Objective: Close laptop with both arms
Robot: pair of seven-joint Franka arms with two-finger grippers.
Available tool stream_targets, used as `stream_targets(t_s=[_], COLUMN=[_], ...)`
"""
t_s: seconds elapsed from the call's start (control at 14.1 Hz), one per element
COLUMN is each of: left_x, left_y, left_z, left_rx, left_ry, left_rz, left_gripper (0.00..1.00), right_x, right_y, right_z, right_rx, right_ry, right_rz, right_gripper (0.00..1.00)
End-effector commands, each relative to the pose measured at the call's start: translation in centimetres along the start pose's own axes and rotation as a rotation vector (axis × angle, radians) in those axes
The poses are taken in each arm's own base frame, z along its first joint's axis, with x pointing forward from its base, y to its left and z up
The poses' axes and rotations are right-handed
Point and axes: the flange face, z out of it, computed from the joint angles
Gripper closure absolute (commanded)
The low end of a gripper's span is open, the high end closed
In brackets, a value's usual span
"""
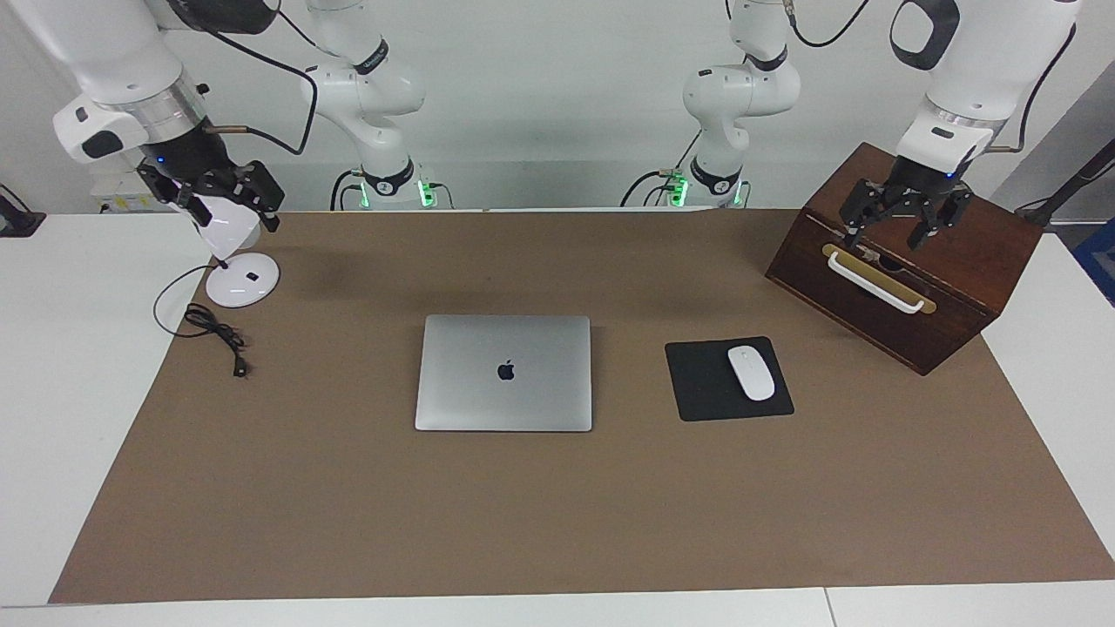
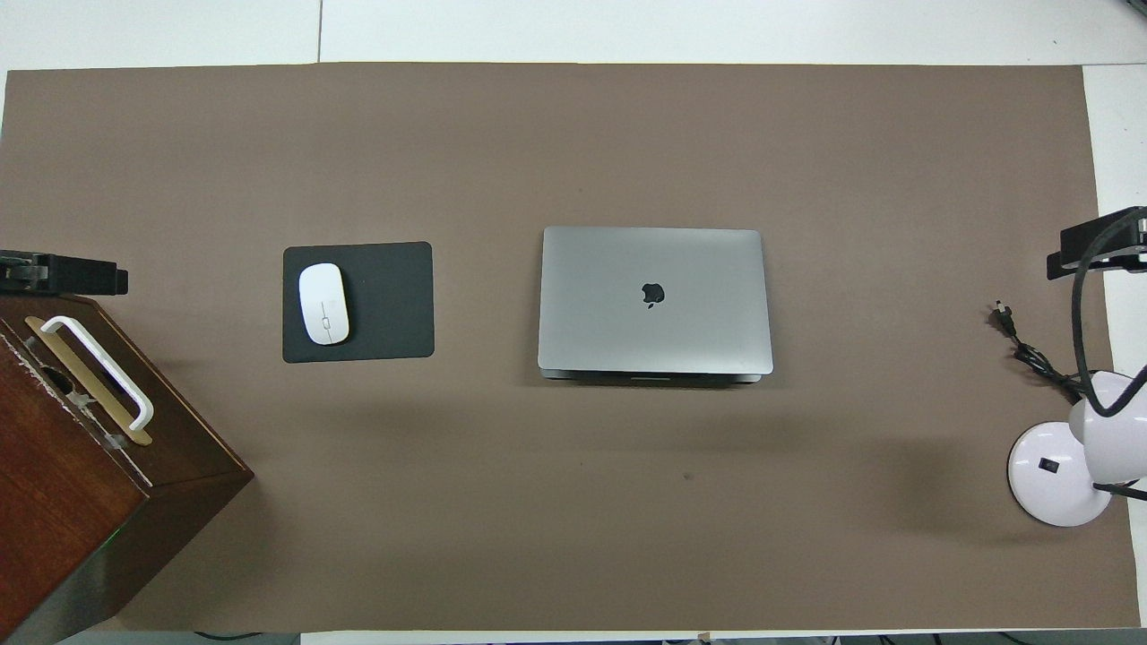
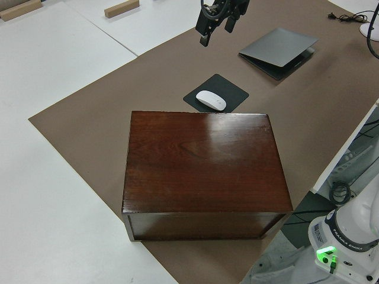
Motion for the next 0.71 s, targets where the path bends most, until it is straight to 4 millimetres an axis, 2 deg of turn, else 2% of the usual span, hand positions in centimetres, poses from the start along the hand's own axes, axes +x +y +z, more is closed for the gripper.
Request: stream_targets(t_s=[0.0,0.64], left_x=[-0.30,-0.64], left_y=[-0.01,-0.13], left_z=[-0.52,-0.31], left_rx=[0.018,0.015], left_ry=[0.005,-0.021], left_rz=[-0.001,-0.004], left_gripper=[0.00,0.00], right_x=[-0.58,-0.52], right_y=[0.20,0.36], right_z=[-0.07,0.01], right_rx=[-0.004,-0.004], right_ry=[-0.007,-0.008], right_rz=[0.004,0.007], right_gripper=[0.00,0.00])
